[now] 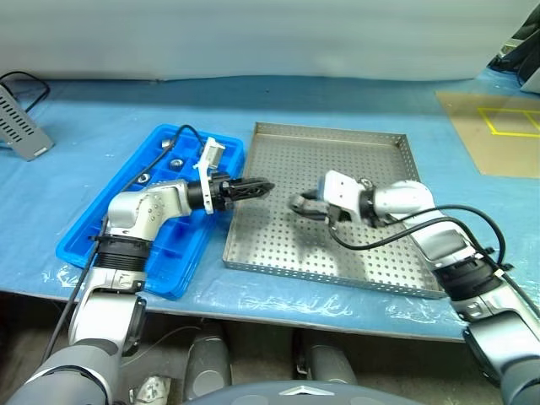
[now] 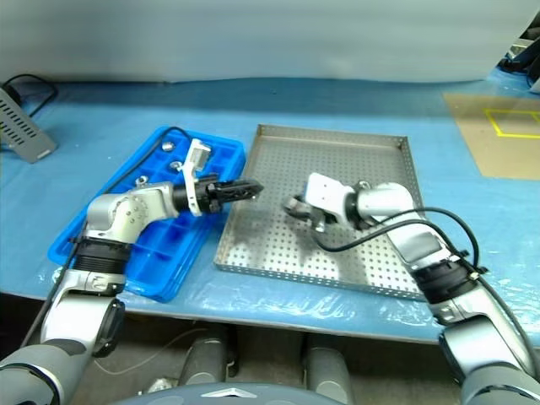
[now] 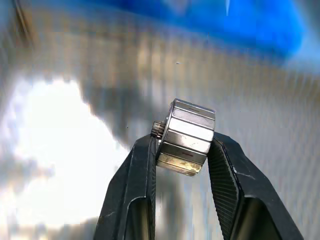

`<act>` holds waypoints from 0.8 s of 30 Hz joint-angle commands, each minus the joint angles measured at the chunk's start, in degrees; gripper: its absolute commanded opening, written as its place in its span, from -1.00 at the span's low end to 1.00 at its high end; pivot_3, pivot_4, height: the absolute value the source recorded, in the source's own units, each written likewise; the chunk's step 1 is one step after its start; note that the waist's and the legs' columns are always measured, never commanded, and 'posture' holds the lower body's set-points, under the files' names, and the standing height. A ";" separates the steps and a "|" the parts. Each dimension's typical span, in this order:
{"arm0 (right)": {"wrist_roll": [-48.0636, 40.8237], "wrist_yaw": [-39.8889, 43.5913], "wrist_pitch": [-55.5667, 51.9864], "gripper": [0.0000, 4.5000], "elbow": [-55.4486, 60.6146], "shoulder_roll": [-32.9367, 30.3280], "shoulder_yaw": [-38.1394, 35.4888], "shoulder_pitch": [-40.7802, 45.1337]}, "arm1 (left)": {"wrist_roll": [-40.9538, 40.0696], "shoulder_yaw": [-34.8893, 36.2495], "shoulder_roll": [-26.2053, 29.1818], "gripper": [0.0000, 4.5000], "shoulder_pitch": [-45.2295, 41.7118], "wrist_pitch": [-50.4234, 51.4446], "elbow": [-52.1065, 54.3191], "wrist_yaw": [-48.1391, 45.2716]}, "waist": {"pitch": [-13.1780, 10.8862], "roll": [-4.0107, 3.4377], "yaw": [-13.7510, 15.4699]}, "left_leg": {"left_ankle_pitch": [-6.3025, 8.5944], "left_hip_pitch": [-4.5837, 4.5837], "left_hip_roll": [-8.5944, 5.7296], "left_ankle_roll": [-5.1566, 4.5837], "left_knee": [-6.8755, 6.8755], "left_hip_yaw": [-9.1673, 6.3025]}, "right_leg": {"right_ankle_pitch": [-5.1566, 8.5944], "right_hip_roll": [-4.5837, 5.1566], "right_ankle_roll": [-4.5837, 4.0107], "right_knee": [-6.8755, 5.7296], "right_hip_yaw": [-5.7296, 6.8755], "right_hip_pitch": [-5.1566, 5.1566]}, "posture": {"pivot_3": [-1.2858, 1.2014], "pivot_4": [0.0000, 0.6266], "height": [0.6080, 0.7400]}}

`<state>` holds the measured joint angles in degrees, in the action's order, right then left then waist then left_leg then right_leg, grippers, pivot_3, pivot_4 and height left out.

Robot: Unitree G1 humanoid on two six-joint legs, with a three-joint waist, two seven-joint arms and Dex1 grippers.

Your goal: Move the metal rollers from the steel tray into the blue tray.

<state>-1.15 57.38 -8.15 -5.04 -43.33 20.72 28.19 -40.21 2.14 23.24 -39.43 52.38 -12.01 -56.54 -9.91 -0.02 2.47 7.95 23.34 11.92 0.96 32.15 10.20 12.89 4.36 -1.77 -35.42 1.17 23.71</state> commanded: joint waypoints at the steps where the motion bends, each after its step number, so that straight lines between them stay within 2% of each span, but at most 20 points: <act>1: 4.41 0.96 8.78 -0.52 -0.71 -2.28 0.36 -1.52 | -1.04 1.17 -0.49 -0.30 -0.79 -0.38 1.98 0.12 | 0.00 0.00 -0.36 | 0.09 -0.01 0.00 -0.15 0.04 0.00 | 0.00 0.00 0.00 0.01 -0.02 0.00 | -0.13 -0.52 1.00; 4: 2.54 1.09 8.02 -0.52 -0.95 -2.38 -2.41 -3.62 | -1.08 1.36 -0.76 -0.30 -0.39 -0.01 2.72 0.35 | 0.00 0.00 -0.54 | 0.12 -0.12 0.02 -0.19 0.06 0.02 | 0.00 -0.01 0.00 0.01 -0.04 -0.08 | -0.12 -0.52 1.00; 11: -8.99 1.13 -8.37 -0.52 7.39 1.05 -10.75 -6.34 | 2.08 -2.12 -1.92 -0.30 2.16 -2.74 4.68 1.33 | 0.00 -0.01 -0.47 | 0.13 -0.17 0.03 -0.23 0.06 0.02 | 0.00 -0.01 0.00 -0.01 -0.04 -0.14 | -0.13 -0.52 1.00; 17: -20.49 0.16 -23.37 -0.52 10.40 3.84 -18.87 -6.64 | 20.56 -14.08 -6.87 -0.30 3.13 -23.18 -3.05 7.66 | 0.00 -0.01 -0.17 | 0.16 -0.21 0.02 -0.28 0.07 -0.01 | 0.00 0.02 0.00 0.14 0.01 -0.33 | -0.15 -0.52 1.00; 24: -18.28 0.32 -21.36 -0.52 10.65 1.47 -18.82 -12.06 | 33.34 -20.52 -10.23 -0.30 0.96 -38.41 -18.74 9.80 | 0.13 -0.20 -0.39 | 0.25 -0.26 0.00 -0.42 0.04 -0.03 | -0.08 0.03 0.12 0.52 0.04 -0.55 | -0.18 -0.52 1.00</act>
<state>-19.82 57.49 -31.01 3.51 -40.61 2.59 16.71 -9.95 -16.74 12.78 -39.44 16.86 -27.33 -47.15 -9.78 -0.22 2.08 8.21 23.08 11.91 0.53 32.17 10.18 12.82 4.40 -1.65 -34.86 1.20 23.16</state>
